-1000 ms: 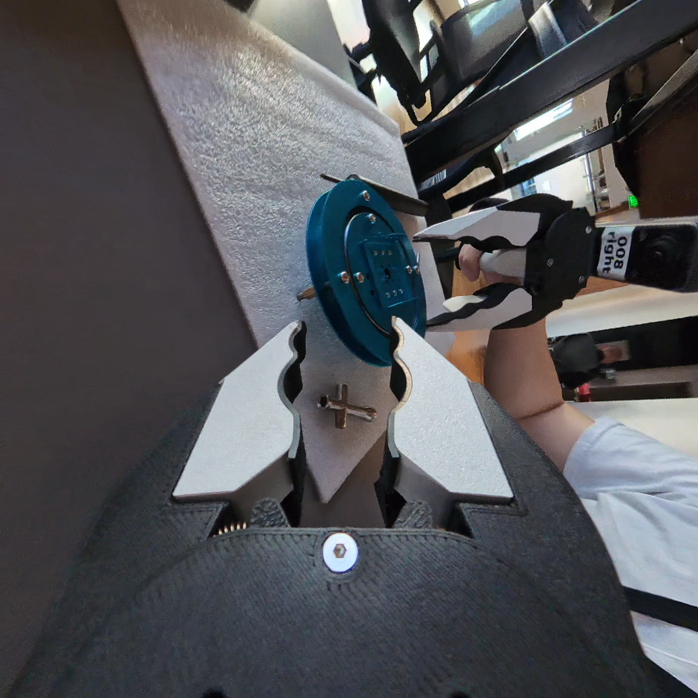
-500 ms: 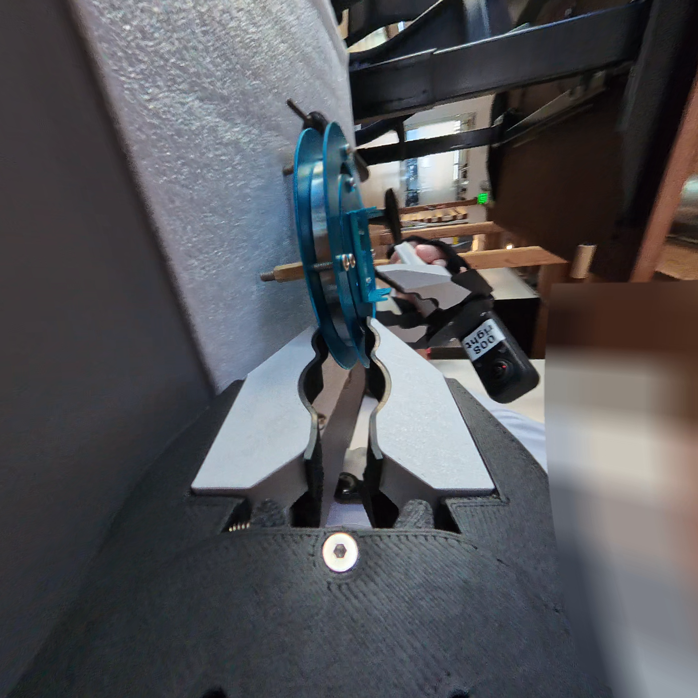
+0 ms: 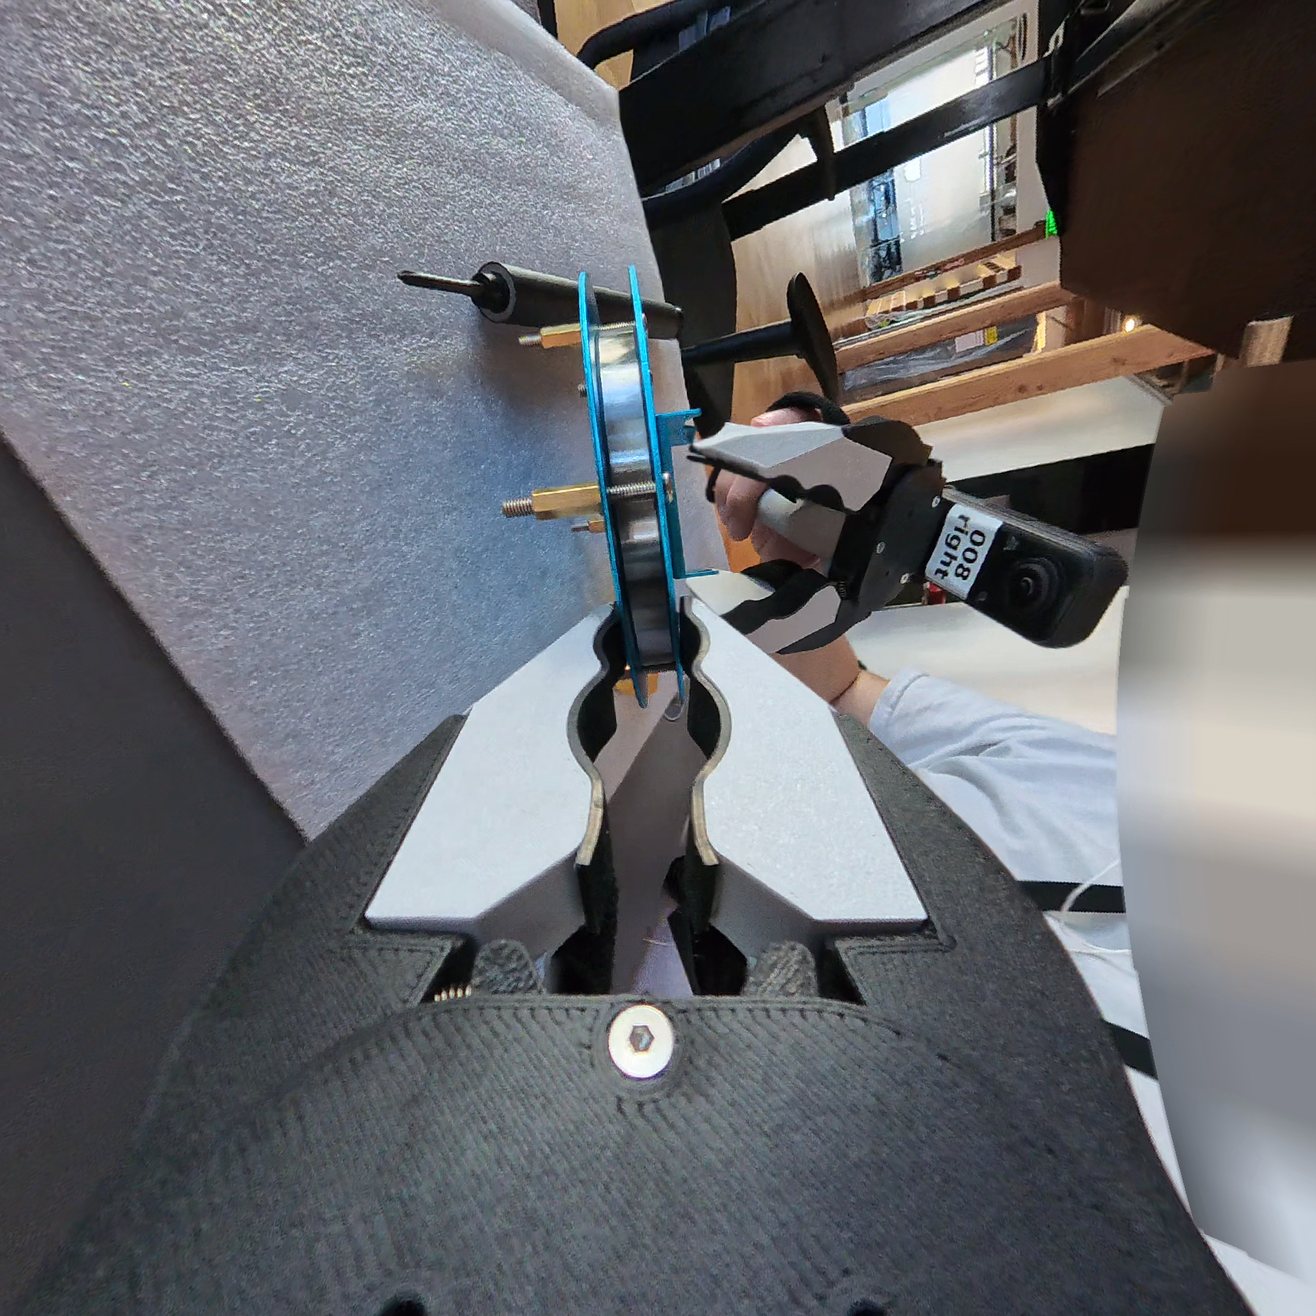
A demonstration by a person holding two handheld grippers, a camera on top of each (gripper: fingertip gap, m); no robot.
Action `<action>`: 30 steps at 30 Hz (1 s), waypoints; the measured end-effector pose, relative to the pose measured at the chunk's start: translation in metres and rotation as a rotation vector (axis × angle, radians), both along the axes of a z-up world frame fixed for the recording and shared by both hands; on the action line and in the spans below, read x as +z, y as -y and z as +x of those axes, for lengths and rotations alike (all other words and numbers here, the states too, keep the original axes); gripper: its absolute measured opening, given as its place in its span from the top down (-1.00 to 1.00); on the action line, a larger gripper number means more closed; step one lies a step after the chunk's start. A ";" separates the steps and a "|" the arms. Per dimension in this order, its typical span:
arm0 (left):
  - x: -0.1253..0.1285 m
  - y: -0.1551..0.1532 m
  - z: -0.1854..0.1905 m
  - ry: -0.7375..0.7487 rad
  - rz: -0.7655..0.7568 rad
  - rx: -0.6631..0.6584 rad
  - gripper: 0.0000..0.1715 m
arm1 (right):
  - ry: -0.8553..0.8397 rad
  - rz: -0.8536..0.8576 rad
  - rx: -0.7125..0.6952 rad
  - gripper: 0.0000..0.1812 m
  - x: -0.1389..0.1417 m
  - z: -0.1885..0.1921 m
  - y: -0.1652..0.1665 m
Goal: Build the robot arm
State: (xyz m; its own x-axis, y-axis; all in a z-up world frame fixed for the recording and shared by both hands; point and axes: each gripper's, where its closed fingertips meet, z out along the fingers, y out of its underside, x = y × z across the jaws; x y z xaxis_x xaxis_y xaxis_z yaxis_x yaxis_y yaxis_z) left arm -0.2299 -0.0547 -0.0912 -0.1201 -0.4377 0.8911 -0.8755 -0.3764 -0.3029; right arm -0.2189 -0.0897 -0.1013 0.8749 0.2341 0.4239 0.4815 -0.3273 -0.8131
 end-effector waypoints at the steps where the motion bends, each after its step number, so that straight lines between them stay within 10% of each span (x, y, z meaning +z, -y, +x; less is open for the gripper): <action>1: 0.002 -0.001 0.000 -0.007 -0.005 -0.005 0.85 | -0.004 0.014 -0.008 0.26 0.002 0.000 -0.001; 14: 0.023 -0.048 -0.015 -0.172 0.569 -0.071 0.86 | -0.219 0.102 -0.070 0.14 0.019 -0.028 -0.043; 30: 0.031 -0.011 0.006 -0.298 0.823 -0.204 0.83 | -0.390 0.214 -0.371 -0.39 0.045 -0.016 -0.063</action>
